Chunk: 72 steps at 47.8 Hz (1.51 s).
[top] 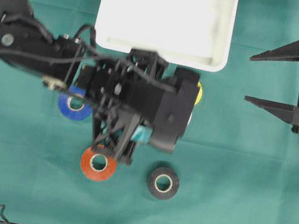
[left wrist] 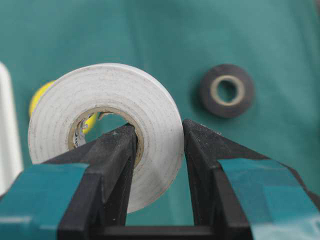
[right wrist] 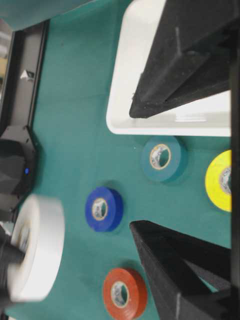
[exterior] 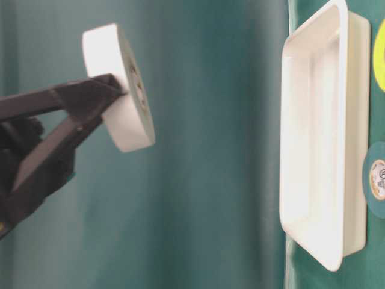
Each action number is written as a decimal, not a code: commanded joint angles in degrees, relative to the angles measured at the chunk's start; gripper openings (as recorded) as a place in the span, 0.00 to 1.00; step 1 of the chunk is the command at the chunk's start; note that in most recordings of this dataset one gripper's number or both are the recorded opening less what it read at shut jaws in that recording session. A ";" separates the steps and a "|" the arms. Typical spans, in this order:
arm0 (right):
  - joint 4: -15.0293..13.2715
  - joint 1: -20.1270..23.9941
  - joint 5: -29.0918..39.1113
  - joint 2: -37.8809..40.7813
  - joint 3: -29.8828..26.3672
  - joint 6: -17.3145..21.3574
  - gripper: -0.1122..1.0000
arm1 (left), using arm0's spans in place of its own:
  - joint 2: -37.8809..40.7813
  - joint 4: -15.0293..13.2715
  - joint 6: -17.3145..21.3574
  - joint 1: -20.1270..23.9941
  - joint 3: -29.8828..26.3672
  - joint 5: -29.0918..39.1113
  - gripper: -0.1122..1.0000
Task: Pick up the tape from a random location and place it into the white case.
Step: 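Lift the white roll and carry it toward the white tray, then lower the white roll into the tray and open the left gripper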
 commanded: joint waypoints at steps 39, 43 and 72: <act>-0.70 -0.09 0.26 0.26 -1.67 -0.09 0.93 | -3.87 0.18 4.39 23.29 2.72 -0.26 0.34; -0.70 -0.09 0.53 0.26 -1.76 -0.09 0.93 | -3.96 0.18 4.39 23.38 2.72 -0.26 0.34; -0.70 -0.09 0.88 0.26 -2.02 -0.09 0.93 | -3.96 0.18 4.39 23.38 2.90 -0.26 0.34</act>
